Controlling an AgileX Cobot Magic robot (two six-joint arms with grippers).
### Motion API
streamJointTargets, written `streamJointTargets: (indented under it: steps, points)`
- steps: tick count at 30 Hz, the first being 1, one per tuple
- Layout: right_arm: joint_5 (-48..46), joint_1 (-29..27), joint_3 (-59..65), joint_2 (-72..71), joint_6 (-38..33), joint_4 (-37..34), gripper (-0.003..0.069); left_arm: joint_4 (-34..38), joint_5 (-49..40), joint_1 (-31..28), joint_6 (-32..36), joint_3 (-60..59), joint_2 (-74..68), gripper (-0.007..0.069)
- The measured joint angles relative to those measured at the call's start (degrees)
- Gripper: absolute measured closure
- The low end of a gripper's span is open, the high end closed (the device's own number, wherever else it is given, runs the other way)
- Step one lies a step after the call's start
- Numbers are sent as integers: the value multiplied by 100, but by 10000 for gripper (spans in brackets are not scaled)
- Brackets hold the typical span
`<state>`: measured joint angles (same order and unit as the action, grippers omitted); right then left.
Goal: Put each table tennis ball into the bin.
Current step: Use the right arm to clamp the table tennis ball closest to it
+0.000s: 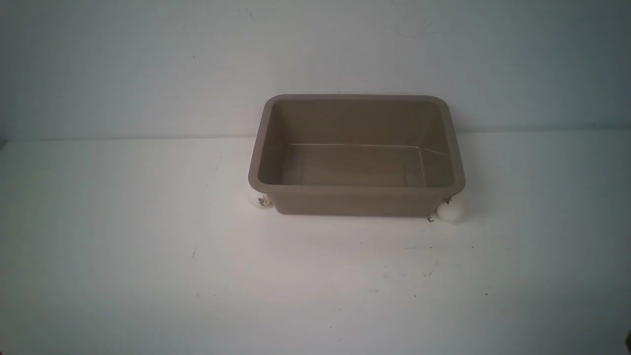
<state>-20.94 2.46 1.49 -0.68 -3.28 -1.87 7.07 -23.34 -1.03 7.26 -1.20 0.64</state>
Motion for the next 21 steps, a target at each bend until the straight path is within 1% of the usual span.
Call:
streamJointTargets:
  steps: [10, 14, 18, 20, 21]
  points:
    - [70, 0, 0, 0, -81, 45, 125, 0, 0, 0, 0, 0, 0, 115]
    - [534, 0, -47, 0, -81, 42, 125, 0, 0, 0, 0, 0, 0, 115]
    - [521, 0, -611, 0, -81, 42, 125, 0, 0, 0, 0, 0, 0, 115]
    - [356, 0, -1110, 0, -81, 27, 125, 0, 0, 0, 0, 0, 0, 115]
    - [50, 0, -1535, -6, -81, 20, 125, 0, 0, 0, 0, 0, 0, 115]
